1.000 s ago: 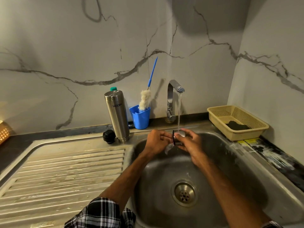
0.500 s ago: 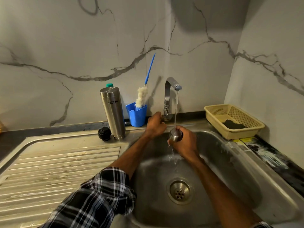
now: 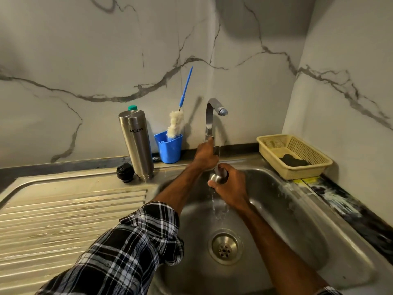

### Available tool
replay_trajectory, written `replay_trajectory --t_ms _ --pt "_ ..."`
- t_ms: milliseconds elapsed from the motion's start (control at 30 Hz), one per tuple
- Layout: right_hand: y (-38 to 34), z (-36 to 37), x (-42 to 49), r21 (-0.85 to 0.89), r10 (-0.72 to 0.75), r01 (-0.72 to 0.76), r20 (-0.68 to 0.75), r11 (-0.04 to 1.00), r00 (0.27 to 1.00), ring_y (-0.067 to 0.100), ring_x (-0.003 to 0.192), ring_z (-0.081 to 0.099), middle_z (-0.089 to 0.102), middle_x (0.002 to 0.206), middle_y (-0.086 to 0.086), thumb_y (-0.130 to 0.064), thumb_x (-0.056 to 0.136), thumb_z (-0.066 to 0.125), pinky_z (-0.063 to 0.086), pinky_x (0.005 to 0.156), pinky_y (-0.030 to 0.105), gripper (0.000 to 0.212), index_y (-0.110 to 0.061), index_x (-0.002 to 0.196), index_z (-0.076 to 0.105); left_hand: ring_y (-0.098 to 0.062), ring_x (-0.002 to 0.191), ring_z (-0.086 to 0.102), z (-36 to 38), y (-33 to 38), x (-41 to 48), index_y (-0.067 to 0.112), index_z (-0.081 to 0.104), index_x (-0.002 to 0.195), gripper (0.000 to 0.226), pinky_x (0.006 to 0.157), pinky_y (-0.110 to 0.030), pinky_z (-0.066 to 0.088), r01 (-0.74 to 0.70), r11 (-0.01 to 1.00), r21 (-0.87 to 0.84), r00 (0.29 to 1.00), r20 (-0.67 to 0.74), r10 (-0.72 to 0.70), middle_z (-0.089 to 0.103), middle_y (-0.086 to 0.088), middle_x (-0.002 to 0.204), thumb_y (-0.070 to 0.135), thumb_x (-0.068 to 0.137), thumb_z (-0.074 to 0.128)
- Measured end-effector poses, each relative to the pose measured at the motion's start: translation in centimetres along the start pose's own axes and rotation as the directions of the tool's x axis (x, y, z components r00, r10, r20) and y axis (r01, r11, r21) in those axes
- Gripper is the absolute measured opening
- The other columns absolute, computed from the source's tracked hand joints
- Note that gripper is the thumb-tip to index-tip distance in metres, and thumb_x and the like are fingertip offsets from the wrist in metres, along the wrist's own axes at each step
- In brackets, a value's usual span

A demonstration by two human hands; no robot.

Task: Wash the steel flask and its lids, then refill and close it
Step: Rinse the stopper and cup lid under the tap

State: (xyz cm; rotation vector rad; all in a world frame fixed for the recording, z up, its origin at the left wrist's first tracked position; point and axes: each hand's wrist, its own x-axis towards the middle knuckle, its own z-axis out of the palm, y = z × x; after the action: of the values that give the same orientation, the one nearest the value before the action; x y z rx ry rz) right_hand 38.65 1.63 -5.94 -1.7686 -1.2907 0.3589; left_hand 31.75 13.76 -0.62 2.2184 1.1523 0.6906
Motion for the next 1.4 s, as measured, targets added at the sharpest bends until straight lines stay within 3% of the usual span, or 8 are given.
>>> replay_trajectory --t_ms 167,433,767,967,1133,1233,1300,1400 --pt "0.4 0.2 0.1 0.035 -0.003 0.001 0.061 0.999 0.998 -0.007 0.075 0.054 0.058 0.089 -0.013 -0.023 0.088 0.074 0.037 0.057 0.006 0.023 -0.024 0.105 0.057 -0.028 0.133 0.049 -1.4 -0.6 -1.5 0.014 0.03 0.155 0.071 0.109 -0.038 0.041 -0.021 0.997 0.075 0.994 0.107 0.013 0.052 -0.014 0.143 -0.001 0.092 0.061" --pt "-1.0 -0.1 -1.0 -0.011 0.006 -0.004 0.173 1.0 0.985 0.008 0.096 0.058 0.063 0.109 -0.005 -0.031 0.063 0.093 0.043 0.075 0.018 0.067 -0.023 0.119 0.057 -0.025 0.11 0.064 -2.6 -3.1 -9.8 0.017 0.063 0.123 0.033 0.093 -0.042 0.055 -0.016 0.991 0.136 0.999 0.041 0.011 0.068 -0.007 0.116 0.021 0.09 0.066" --pt "-4.6 -0.6 -5.5 -0.074 -0.04 0.052 0.158 0.996 0.987 0.017 0.108 0.063 0.065 0.122 0.002 -0.027 0.068 0.091 0.051 0.09 0.028 0.068 -0.022 0.128 0.058 -0.021 0.11 0.064 -4.1 -5.9 -18.4 0.032 0.069 0.111 0.035 0.094 -0.043 0.054 0.018 0.995 0.102 0.994 -0.11 -0.007 0.071 0.002 0.113 0.019 0.081 0.058" --pt "-12.4 -5.2 -3.8 -0.111 -0.233 0.223 -0.083 0.968 0.969 0.011 0.1 0.06 0.065 0.117 -0.001 -0.026 0.074 0.087 0.043 0.075 0.011 0.061 -0.02 0.128 0.061 -0.024 0.117 0.059 -4.0 -7.1 -19.7 0.019 0.068 0.118 0.035 0.095 -0.038 0.05 -0.022 0.991 0.13 0.98 -0.191 0.047 0.069 -0.004 0.119 0.007 0.086 0.062" --pt "-13.2 -4.1 -5.2 -0.097 -0.399 0.406 -0.493 0.909 0.774 0.004 0.11 0.052 0.057 0.128 -0.001 -0.026 0.084 0.078 0.043 0.085 0.005 0.054 -0.021 0.131 0.052 -0.023 0.115 0.059 -3.9 -6.7 -20.0 0.02 0.067 0.117 0.032 0.095 -0.036 0.049 -0.058 0.98 0.188 0.973 -0.209 0.097 0.069 -0.003 0.118 0.009 0.087 0.062" --pt "-7.0 0.3 -6.8 -0.198 -0.091 0.074 -0.075 0.977 0.993 0.012 0.11 0.06 0.063 0.12 -0.002 -0.024 0.079 0.082 0.046 0.084 0.014 0.049 -0.024 0.122 0.059 -0.022 0.115 0.059 -3.7 -6.4 -20.3 0.02 0.066 0.116 0.03 0.095 -0.037 0.048 -0.049 0.977 0.208 0.974 -0.207 0.093 0.068 -0.002 0.118 0.013 0.088 0.06" --pt "-4.0 1.8 -7.8 -0.296 0.16 -0.109 0.152 0.949 0.975 0.019 0.104 0.065 0.069 0.111 0.001 -0.023 0.072 0.084 0.051 0.082 0.025 0.045 -0.023 0.113 0.065 -0.023 0.116 0.059 -3.6 -6.2 -20.5 0.021 0.064 0.118 0.032 0.094 -0.039 0.048 -0.038 0.976 0.217 0.972 -0.218 0.087 0.068 -0.003 0.117 0.014 0.088 0.058" --pt "-5.0 0.8 -7.3 -0.264 0.059 -0.06 -0.011 0.963 0.998 0.02 0.109 0.063 0.067 0.119 0.004 -0.023 0.076 0.083 0.045 0.085 0.022 0.051 -0.02 0.123 0.062 -0.027 0.114 0.059 -3.4 -6.3 -20.4 0.019 0.059 0.123 0.035 0.092 -0.042 0.049 -0.047 0.975 0.217 0.972 -0.216 0.095 0.067 -0.007 0.116 0.014 0.088 0.059"
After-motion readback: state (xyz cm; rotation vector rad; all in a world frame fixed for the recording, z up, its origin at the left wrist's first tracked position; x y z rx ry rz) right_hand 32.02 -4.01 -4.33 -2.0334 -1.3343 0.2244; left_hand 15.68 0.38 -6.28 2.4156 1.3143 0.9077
